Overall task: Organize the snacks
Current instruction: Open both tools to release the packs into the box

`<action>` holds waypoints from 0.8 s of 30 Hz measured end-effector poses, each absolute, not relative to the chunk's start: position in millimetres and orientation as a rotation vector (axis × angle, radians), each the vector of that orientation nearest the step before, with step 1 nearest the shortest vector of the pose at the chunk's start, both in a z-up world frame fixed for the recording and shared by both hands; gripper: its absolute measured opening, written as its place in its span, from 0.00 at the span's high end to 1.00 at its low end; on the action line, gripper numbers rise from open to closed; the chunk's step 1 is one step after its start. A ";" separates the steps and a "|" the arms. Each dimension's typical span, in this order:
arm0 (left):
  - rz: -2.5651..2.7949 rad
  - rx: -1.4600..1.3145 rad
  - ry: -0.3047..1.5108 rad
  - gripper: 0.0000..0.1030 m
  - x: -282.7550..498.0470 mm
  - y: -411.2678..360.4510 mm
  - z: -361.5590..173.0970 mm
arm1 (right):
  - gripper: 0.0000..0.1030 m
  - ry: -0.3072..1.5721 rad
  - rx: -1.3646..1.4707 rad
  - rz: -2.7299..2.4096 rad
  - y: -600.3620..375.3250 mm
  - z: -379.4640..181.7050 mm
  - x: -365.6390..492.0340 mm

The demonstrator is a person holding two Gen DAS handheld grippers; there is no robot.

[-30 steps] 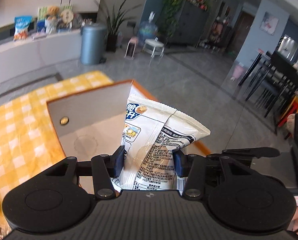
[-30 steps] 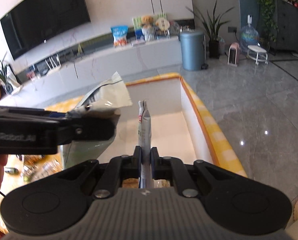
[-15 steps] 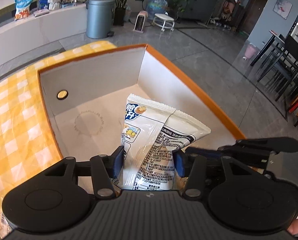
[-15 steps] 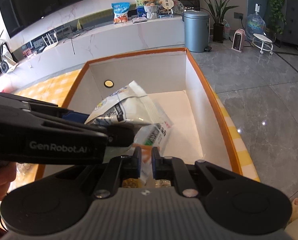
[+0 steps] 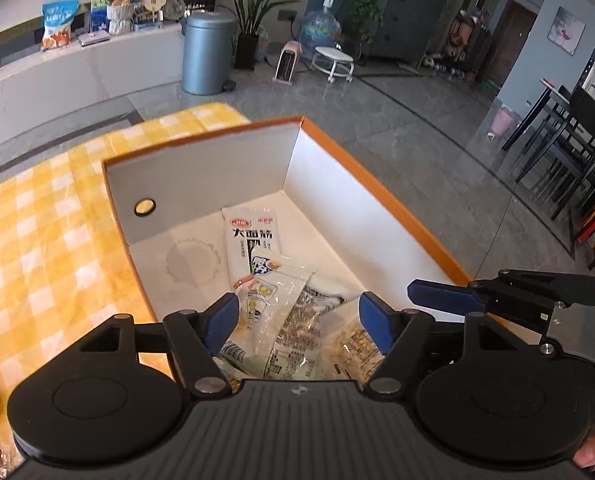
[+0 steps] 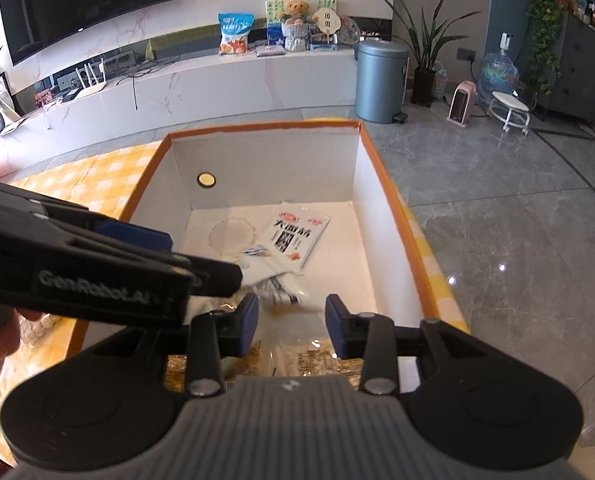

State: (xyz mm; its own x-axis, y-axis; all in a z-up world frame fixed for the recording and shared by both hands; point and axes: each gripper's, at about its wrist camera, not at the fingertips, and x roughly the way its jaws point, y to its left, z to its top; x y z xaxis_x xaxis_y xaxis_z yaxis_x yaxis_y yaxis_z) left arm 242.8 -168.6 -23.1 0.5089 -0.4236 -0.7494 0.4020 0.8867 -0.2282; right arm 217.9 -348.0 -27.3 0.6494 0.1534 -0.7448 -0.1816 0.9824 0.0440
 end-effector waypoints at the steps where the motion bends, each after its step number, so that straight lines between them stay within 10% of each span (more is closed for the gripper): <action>1: -0.498 -0.029 0.901 0.21 240.5 -166.7 -19.9 | 0.62 0.835 -0.038 0.188 -347.6 -24.7 215.8; 24: -0.247 0.017 0.550 0.15 103.3 -60.0 42.4 | 0.43 0.478 -0.056 0.286 -260.0 25.7 100.1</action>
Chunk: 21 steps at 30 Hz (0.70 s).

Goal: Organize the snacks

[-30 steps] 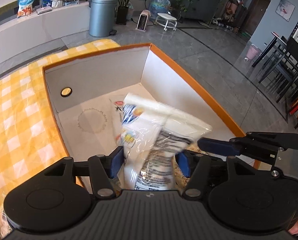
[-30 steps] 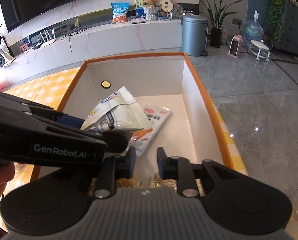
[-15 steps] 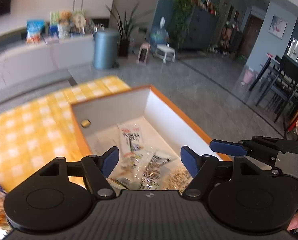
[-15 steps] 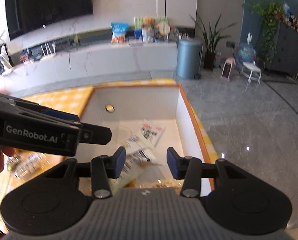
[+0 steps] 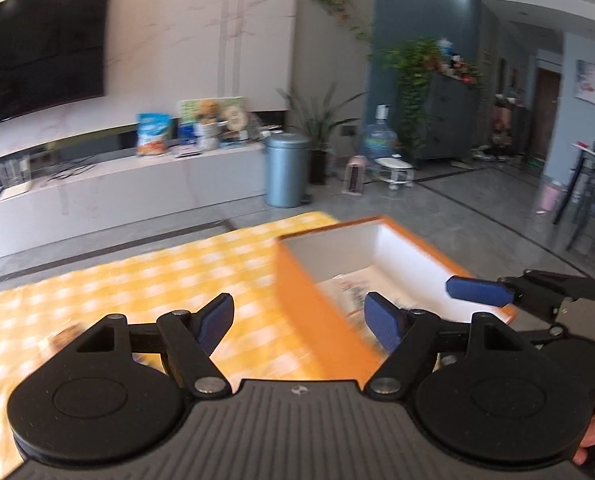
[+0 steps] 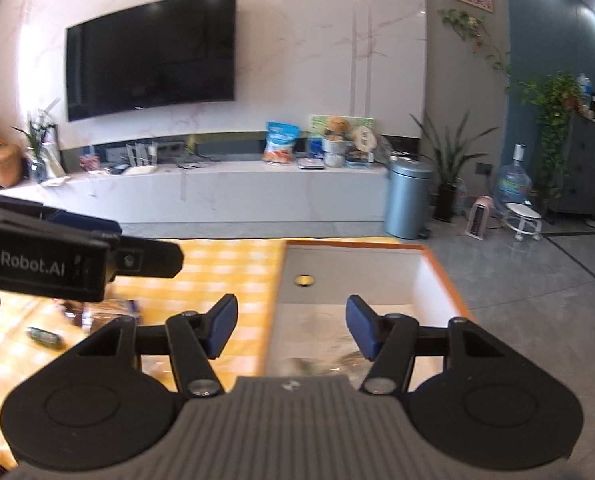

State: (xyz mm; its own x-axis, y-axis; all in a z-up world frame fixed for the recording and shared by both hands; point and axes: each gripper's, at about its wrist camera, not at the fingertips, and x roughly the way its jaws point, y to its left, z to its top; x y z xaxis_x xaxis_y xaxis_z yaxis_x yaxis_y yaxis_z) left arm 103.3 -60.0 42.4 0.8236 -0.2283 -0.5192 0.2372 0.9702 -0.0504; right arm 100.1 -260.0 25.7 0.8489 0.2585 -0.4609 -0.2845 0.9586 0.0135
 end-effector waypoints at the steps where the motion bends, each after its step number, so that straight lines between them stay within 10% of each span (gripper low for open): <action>1: -0.224 0.010 0.558 0.15 99.5 -51.8 39.1 | 0.43 0.477 -0.053 0.303 -252.5 23.9 95.8; 21: 0.031 -0.145 0.689 0.15 47.6 70.6 -45.5 | 0.29 0.675 -0.026 0.471 -140.2 -48.0 68.8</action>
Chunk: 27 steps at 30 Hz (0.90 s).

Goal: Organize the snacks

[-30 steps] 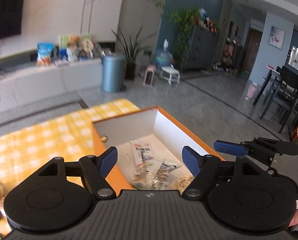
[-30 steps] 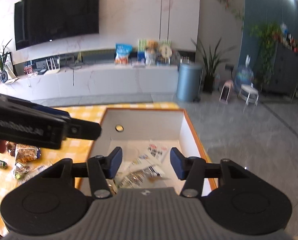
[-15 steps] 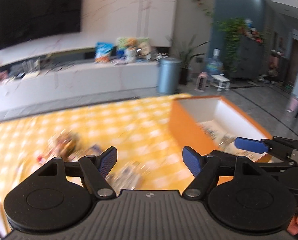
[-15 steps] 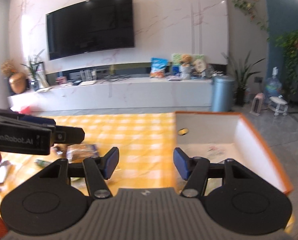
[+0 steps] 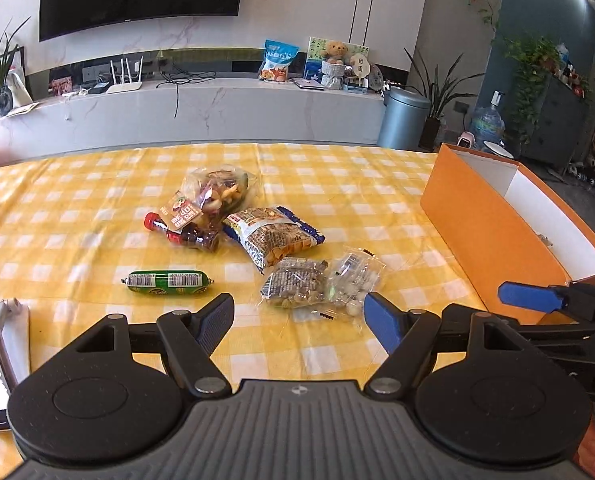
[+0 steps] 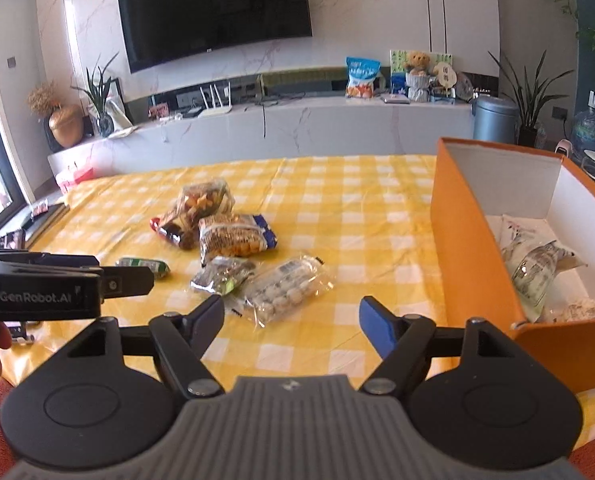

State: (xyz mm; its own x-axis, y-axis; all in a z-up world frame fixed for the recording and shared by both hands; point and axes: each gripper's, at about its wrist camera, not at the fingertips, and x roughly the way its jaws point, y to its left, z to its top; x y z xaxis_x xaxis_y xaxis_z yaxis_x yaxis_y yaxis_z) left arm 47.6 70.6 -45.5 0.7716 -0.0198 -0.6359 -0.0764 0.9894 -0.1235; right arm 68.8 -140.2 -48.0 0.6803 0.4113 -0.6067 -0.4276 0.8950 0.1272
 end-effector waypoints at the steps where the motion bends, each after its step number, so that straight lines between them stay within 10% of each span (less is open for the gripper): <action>1: 0.034 -0.148 0.689 0.15 47.1 72.4 -47.3 | 0.29 0.686 -0.031 0.468 -138.2 -51.3 72.0; 27: -0.102 0.170 0.778 0.13 126.0 56.4 -112.5 | 0.29 0.854 -0.062 0.382 -125.0 -112.2 153.0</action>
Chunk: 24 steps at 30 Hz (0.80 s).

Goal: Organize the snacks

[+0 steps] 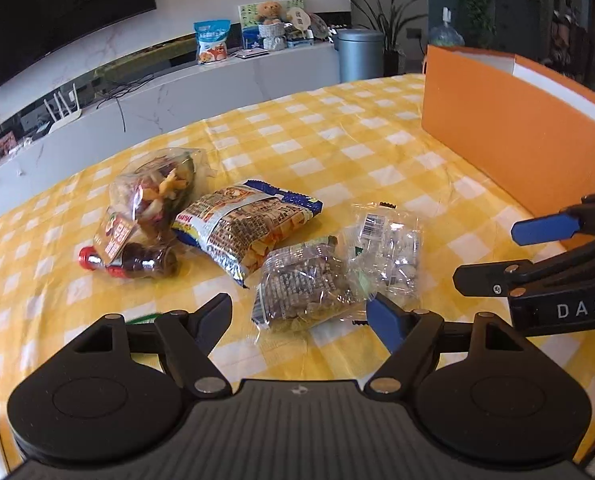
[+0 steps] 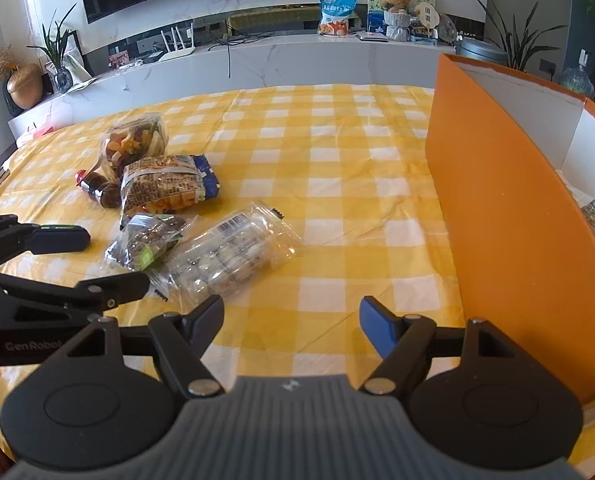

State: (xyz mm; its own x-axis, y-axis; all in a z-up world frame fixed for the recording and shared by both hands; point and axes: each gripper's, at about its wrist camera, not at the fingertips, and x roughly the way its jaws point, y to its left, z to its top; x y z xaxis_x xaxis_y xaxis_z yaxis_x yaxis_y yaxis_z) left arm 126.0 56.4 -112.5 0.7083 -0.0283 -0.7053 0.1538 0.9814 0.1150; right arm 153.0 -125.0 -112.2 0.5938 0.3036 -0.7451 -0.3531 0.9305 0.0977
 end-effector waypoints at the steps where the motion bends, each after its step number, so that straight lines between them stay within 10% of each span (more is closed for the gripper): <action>1: -0.106 0.182 0.779 0.13 128.8 55.3 -113.7 | 0.29 0.858 -0.062 0.382 -124.6 -113.9 154.9; 24: -0.166 0.292 0.773 0.37 144.6 50.2 -125.8 | 0.28 0.894 -0.023 0.391 -116.7 -121.7 176.4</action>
State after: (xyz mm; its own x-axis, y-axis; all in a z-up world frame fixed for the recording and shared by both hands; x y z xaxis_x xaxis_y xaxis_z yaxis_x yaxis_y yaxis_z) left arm 144.6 50.2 -125.8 0.7052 -0.0412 -0.7078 0.2536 0.9469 0.1976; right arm 176.4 -116.7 -121.7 0.5610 0.3222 -0.7626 -0.3413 0.9292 0.1416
